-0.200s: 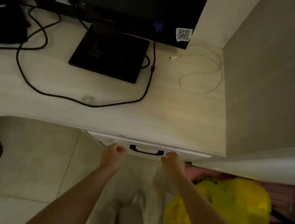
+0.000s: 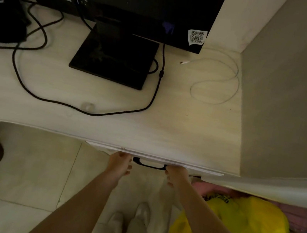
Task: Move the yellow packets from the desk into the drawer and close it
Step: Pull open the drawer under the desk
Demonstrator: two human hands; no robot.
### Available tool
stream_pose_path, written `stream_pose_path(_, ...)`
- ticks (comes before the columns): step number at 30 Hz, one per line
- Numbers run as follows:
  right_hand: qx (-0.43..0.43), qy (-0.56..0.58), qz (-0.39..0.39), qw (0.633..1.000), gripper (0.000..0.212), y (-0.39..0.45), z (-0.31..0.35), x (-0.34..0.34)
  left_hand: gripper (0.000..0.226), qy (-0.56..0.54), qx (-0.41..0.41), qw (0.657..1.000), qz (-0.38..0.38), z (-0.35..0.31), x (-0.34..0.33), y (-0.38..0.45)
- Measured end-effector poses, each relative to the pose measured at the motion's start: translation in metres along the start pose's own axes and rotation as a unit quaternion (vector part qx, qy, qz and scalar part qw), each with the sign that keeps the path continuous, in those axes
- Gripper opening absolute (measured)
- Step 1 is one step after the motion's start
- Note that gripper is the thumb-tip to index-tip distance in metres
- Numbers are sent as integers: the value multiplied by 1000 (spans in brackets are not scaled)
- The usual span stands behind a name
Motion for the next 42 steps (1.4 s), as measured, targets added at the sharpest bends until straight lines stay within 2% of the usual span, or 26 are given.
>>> stream_pose_path(4, -49, 79, 41, 995, 18, 9, -4, -4, 12, -56, 40, 998, -5, 5, -6, 6)
stream_pose_path(6, -69, 113, 32, 991, 13, 12, -5, -6, 16, -75, 54, 996, -5, 9, -11, 10)
stream_pose_path(8, -97, 141, 29, 985, 18, 17, -8, -10, 21, -89, 68, 994, 8, 13, -16, 11)
stream_pose_path(15, -116, 175, 44, 977, 24, 23, -15, -14, 24, -79, 81, 993, 16, 25, -26, 15)
stream_pose_path(20, -118, 195, 60, 972, 25, 22, -23, -14, 16, -91, 64, 994, 9, 26, -27, 10)
stream_pose_path(24, -123, 204, 58, 969, 23, 18, -29, -13, 19, -102, 70, 992, 9, 32, -24, 5)
stream_pose_path(35, -133, 215, 60, 966, 10, -3, -66, -11, 13, -86, 82, 992, 44, 63, -6, -21)
stream_pose_path(39, -144, 211, 60, 965, 11, -18, -77, -7, 20, -95, 111, 987, 72, 74, 2, -31)
stream_pose_path(42, -157, 248, 79, 953, 11, -31, -78, -3, 26, -130, 148, 975, 102, 76, 9, -37)
Point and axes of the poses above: each hand's wrist, its own y-axis towards the middle knuckle, its own x-axis out of the back of the hand, z = x × y, the point moved 5 cm from there along y, towards the middle knuckle, and after that the axes turned 10 degrees about -z, right-handed, at the moved point
